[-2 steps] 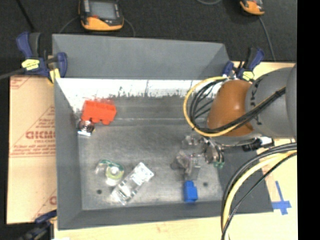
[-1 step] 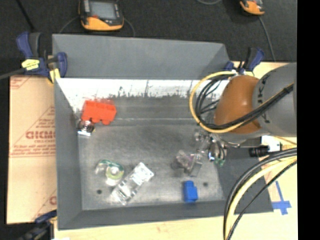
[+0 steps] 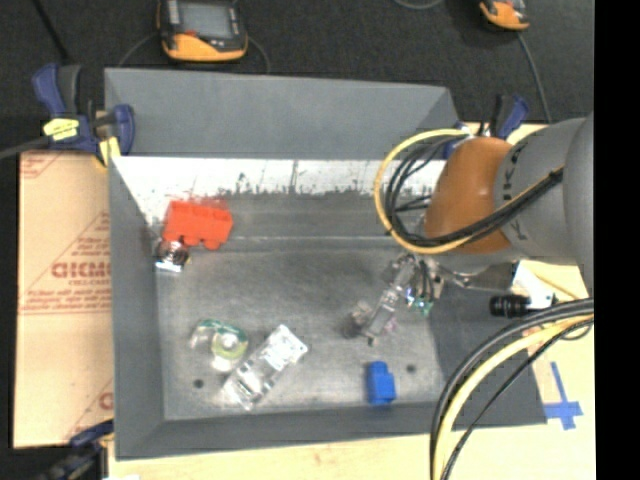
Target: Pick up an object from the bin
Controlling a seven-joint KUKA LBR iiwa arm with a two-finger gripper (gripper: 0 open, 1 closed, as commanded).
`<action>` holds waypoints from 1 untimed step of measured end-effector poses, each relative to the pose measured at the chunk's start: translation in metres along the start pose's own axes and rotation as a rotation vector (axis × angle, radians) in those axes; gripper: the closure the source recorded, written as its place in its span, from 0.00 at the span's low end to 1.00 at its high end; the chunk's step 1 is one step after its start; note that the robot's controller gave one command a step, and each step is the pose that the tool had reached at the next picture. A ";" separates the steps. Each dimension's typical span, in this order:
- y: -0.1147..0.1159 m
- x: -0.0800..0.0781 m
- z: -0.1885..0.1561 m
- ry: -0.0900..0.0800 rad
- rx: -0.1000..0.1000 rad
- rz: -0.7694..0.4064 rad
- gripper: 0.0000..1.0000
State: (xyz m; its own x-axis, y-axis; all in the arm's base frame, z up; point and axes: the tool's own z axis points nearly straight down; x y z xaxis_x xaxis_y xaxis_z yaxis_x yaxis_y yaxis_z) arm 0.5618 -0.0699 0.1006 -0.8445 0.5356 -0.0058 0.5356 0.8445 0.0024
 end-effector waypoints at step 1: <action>-0.003 0.008 0.031 0.007 0.004 0.294 0.00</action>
Offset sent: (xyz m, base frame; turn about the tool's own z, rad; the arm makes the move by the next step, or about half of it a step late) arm -0.0083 0.0029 -0.0306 0.2964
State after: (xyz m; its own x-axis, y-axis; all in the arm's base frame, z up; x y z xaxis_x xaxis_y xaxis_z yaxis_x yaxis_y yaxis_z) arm 0.5534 -0.0681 0.0700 -0.6530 0.7574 0.0011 0.7574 0.6530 -0.0007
